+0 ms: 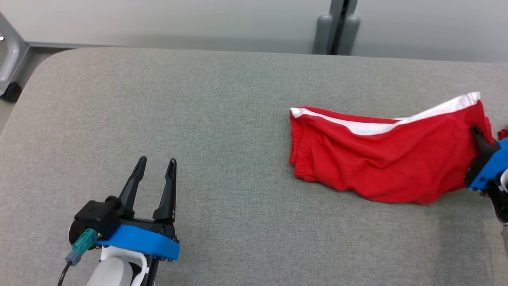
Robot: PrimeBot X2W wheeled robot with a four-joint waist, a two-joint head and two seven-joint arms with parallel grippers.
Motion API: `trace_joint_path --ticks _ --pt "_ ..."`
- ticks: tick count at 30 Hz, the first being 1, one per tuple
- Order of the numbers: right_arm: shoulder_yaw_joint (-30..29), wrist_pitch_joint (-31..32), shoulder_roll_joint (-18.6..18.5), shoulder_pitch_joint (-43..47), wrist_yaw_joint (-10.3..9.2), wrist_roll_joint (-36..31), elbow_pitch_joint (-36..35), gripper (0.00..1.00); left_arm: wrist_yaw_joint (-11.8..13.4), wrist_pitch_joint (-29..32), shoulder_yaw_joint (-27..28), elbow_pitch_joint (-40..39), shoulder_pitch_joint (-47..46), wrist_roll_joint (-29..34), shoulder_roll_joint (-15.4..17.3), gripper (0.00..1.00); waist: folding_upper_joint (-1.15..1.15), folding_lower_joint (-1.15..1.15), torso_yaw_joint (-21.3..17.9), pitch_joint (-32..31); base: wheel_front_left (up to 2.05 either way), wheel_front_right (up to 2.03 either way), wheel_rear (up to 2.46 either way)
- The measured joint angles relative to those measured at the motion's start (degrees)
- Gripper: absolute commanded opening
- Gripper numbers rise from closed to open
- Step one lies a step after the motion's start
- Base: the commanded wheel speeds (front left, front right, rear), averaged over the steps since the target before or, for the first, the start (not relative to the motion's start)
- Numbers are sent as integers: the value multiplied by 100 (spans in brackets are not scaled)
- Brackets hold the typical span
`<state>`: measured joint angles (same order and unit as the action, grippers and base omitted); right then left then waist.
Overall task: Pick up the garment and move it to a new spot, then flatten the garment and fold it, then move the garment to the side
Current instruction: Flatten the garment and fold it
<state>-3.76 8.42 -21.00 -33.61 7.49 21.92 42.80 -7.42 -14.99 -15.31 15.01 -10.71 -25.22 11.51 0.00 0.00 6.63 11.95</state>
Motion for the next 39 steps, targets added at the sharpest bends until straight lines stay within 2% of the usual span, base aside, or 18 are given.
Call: trace_joint_path --ticks 5,9,14,19,24,31,32,33,34,39 --pt "-320 79 37 257 0 -140 -311 0 0 0 -11 -15 87 1 -2 100 0 0 -96 -145 0 0 0" --pt "-297 263 252 325 0 -253 -702 0 0 0 -36 -3 96 -1 -1 100 0 0 -95 -211 0 0 0" --pt "48 573 525 297 0 -380 -1239 0 0 0 -79 -5 94 -34 1 100 0 0 -50 -225 0 0 0" --pt "649 1004 867 47 0 -492 -1623 0 0 0 -140 -11 80 -51 2 100 0 1 31 -184 0 0 0" --pt "1245 1343 1171 -243 0 -523 -1494 0 0 0 -202 -1 -36 -83 -5 100 0 0 144 -106 0 0 0" --pt "2006 1500 1386 -510 0 -477 -709 0 0 0 -320 20 -142 -105 -67 100 0 1 360 -7 0 0 0" --pt "2063 1477 1410 -549 0 -456 -623 29 0 0 -330 23 -143 -109 -75 100 0 0 387 4 0 0 0" --pt "2107 1428 1428 -589 0 -416 -537 73 0 0 -343 33 -143 -110 -78 100 0 0 412 12 0 0 0" --pt "2153 1352 1445 -623 0 -377 -472 100 0 0 -344 35 -143 -111 -78 100 0 0 435 19 0 0 0" --pt "2310 1096 1504 -744 0 2 -349 100 0 0 -297 44 -143 -134 -74 100 0 1 473 10 0 0 0"
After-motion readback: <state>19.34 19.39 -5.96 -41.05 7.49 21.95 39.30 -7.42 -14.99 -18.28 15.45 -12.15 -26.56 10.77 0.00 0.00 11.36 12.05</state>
